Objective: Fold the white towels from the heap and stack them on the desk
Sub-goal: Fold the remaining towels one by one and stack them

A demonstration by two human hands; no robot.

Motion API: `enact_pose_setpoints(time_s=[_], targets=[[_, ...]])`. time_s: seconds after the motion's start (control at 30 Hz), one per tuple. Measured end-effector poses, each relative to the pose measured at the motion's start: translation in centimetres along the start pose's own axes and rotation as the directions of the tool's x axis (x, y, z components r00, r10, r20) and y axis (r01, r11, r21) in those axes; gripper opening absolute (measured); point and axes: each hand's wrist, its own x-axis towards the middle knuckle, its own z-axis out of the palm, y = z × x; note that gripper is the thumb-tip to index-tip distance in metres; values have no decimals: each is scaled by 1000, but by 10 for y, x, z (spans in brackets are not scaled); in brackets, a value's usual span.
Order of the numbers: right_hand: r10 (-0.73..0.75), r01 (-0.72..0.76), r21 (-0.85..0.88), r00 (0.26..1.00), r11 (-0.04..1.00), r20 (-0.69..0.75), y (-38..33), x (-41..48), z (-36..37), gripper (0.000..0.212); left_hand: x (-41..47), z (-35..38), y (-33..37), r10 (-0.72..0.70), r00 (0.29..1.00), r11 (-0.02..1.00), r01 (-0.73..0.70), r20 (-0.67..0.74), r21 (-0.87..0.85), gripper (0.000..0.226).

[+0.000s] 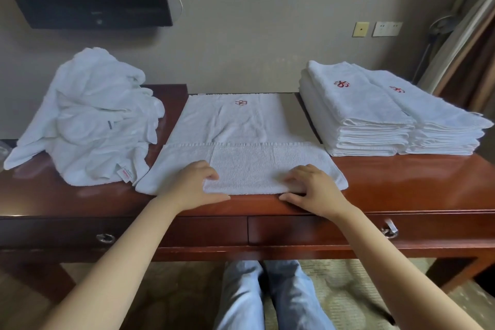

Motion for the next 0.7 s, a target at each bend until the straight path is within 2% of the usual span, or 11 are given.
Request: enact_pose_setpoints(time_s=[0.1,0.2,0.3,0.37,0.53,0.63,0.7], targets=[[-8,7,-11,986,1000,-169,2,-8,5,30,-14,8,-15,51,989,997,-42,-139,66,53],[-30,28,-10,960,1000,-278,-2,-10,8,16,-23,8,-19,116,964,987,-85,-238,136,36],[-35,16,-57,937,998,-346,-1,-15,10,12,-31,8,-15,155,950,969,-92,-273,230,19],[-21,-18,-93,919,996,-395,1,-18,12,12,-34,7,-15,109,956,954,-23,-274,299,17],[77,-184,-149,842,972,-533,6,-27,15,12,-37,1,-19,-82,931,924,206,-356,323,22],[123,-234,-140,829,962,-545,1,-30,14,12,-40,-1,-12,-94,894,942,223,-439,252,21],[195,-273,-64,814,960,-547,-4,-29,10,9,-40,-3,-7,-94,872,969,191,-481,157,16]])
